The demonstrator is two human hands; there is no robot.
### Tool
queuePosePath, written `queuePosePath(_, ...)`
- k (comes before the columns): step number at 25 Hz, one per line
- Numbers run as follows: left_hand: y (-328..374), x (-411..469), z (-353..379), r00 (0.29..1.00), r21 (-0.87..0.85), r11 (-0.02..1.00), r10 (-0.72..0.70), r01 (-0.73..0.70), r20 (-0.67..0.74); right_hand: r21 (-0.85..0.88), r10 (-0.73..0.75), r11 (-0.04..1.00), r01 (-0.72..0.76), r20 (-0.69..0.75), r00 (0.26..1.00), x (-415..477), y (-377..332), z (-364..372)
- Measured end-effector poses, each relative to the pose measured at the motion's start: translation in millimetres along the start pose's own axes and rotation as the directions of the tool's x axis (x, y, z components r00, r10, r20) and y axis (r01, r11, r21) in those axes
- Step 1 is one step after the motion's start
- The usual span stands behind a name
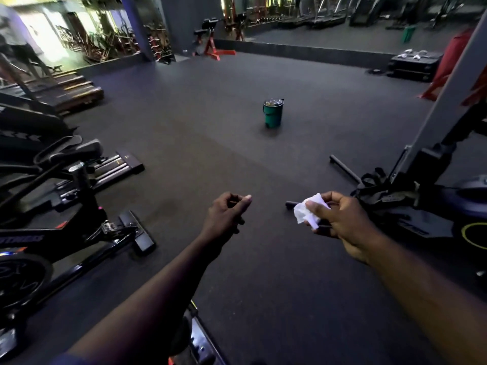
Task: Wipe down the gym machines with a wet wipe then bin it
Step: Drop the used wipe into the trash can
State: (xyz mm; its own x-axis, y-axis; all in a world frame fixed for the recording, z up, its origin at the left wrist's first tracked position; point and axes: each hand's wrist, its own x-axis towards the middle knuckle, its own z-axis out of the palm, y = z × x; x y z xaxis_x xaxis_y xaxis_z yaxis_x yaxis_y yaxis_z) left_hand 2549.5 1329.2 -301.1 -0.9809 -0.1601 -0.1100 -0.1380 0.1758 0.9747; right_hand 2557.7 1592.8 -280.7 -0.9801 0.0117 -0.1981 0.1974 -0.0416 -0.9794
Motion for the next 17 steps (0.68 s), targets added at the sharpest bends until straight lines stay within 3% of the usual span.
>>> queuePosePath(8, -0.6, 198.0, -4.1, 0.999, -0.121, 0.993, -0.011, 0.006, -0.038, -0.156, -0.02, 0.988, 0.017, -0.014, 1.0, 196.9, -18.7, 33.6)
queuePosePath(11, -8.8, 292.2, -17.8, 0.996, -0.155, 0.987, -0.063, 0.052, -0.066, -0.206, 0.029, 0.978, -0.014, 0.072, 0.997, 290.7, -25.2, 64.7)
queuePosePath(17, 48.0, 483.9, -39.3, 0.997, -0.15, 0.987, -0.057, 0.049, -0.045, -0.063, 0.0, 0.998, 0.002, 0.033, 0.999, 472.9, -84.4, 109.3)
